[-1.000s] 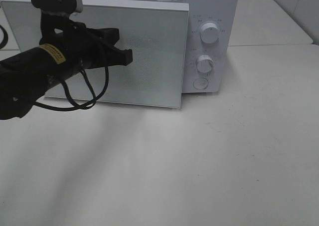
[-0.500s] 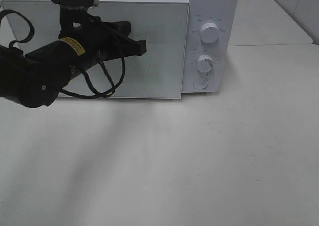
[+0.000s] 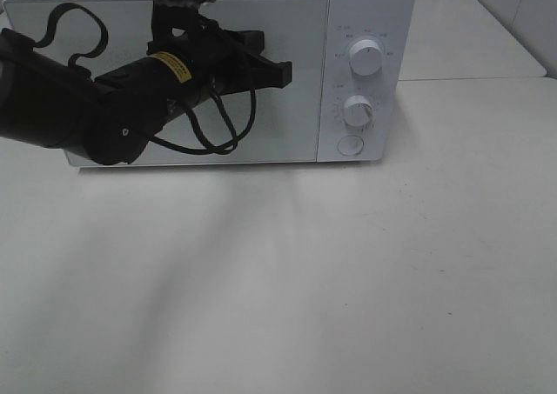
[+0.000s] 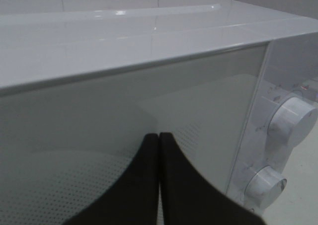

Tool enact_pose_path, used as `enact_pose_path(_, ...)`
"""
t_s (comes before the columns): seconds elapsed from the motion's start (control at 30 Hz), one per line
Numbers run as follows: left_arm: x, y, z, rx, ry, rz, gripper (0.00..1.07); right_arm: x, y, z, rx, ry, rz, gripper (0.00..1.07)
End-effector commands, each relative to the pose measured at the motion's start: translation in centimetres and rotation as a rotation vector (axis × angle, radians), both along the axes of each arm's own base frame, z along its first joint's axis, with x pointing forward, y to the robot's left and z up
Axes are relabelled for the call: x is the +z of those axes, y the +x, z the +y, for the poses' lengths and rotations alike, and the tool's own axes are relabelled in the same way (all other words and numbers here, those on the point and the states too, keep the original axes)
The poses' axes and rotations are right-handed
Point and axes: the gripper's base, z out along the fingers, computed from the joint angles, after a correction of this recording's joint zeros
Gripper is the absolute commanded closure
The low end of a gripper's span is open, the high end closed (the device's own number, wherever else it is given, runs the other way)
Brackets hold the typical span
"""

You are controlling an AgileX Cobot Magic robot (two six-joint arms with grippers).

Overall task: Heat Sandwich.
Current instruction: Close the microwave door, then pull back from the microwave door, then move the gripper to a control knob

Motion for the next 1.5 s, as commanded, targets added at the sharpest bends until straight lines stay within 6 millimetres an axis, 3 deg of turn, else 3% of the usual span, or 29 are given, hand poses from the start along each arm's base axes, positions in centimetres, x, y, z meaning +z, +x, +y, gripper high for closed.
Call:
enact_pose_path(0.03, 0.9, 1.7, 1.3, 0.103, -0.082, -0.008, 1.07, -0.1, -0.4, 0.0, -0.008, -0.008, -0.03, 0.31)
enact_pose_path(0.4, 1.8, -0.1, 0.2, 0.044, -0.061, 0.009, 1.07, -0.1, -0.4, 0.0, -0.008, -0.008, -0.03, 0.31)
enact_pose_path(0.73, 1.6, -4.0, 2.2, 0.03, -0.026, 0.068, 1.07, -0.1, -0.4, 0.0, -0.008, -0.008, -0.03, 0.31)
enact_pose_path(0.8, 1.4, -5.0, 2.6, 0.025, -0.016, 0.083, 0.95, -0.1, -0.4, 0.0, -0.008, -0.008, -0.03, 0.31)
enact_pose_path(0.83, 1.2, -6.2, 3.0, 0.014, -0.009, 0.1, 0.7, -0.1, -0.4, 0.0, -0.008, -0.008, -0.03, 0.31)
enact_pose_path(0.87, 1.2, -6.2, 3.0, 0.014, -0.009, 0.1, 0.7, -0.1, -0.4, 0.0, -0.008, -0.008, -0.03, 0.31)
enact_pose_path(0.93, 1.1, -7.3, 3.3, 0.004, 0.0, 0.11, 0.34, -0.1, -0.4, 0.0, -0.008, -0.008, -0.03, 0.31)
enact_pose_path(0.97, 0.6, -8.1, 3.7, -0.006, 0.024, 0.129, 0.05, -0.1, -0.4, 0.0, -0.008, -0.008, -0.03, 0.31)
enact_pose_path(1.2, -0.3, -10.6, 5.4, -0.031, 0.092, 0.191, 0.09, -0.1, -0.4, 0.0, -0.008, -0.008, -0.03, 0.31)
enact_pose_path(1.5, 2.0, -11.5, 5.6, -0.082, 0.251, 0.398, 0.09, -0.1, -0.4, 0.0, -0.008, -0.008, -0.03, 0.31)
